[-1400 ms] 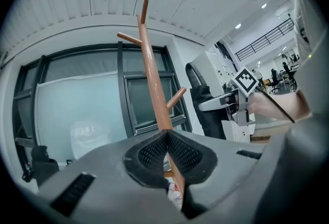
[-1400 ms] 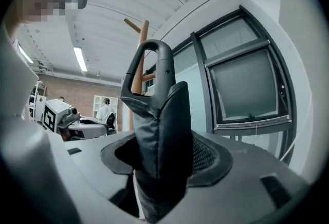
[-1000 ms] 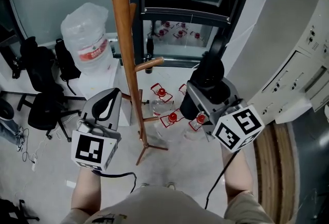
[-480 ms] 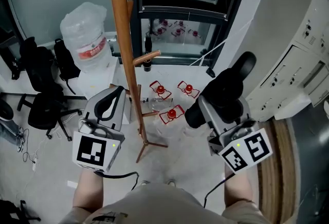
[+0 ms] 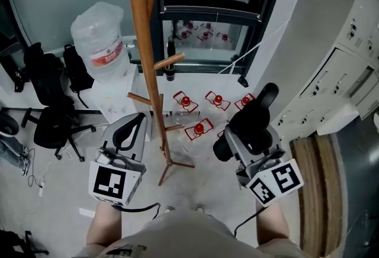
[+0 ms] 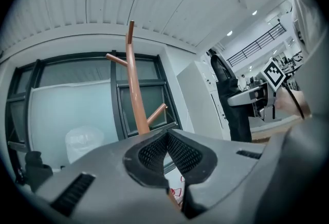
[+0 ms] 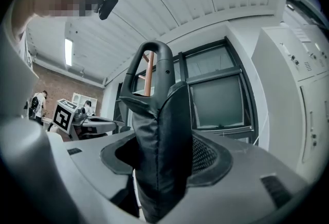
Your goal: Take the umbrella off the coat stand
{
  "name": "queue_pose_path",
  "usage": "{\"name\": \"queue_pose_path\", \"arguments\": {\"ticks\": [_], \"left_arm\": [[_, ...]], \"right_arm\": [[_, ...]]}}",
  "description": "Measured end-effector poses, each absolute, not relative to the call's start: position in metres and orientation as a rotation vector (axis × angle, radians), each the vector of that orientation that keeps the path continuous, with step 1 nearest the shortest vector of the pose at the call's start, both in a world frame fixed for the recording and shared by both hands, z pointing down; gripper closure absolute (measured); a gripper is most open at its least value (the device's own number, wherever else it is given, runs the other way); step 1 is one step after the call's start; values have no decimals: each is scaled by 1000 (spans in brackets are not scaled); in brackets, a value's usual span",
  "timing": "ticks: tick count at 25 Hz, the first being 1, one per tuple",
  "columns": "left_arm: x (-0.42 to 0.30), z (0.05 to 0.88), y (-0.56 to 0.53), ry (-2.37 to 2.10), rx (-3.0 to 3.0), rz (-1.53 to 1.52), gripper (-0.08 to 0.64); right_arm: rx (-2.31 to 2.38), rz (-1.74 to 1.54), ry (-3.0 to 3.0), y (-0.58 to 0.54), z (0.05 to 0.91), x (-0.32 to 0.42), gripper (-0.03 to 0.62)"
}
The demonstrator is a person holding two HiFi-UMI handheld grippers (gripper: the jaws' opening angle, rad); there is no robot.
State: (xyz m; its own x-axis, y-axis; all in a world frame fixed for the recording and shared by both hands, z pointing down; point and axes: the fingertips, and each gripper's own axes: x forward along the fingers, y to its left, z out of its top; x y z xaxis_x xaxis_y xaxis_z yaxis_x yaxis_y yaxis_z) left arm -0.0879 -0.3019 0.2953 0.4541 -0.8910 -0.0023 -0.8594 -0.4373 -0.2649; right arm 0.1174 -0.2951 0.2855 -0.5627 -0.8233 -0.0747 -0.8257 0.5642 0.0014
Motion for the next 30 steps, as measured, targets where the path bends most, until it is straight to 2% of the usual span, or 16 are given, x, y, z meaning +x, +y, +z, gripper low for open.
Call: {"name": "queue_pose_path", "arguments": {"ticks": [30], "left_arm": [[-101, 308, -269, 1558, -2485, -240, 552]], "right_arm": [[-1410, 0, 2797, -268, 306, 99, 336]]}}
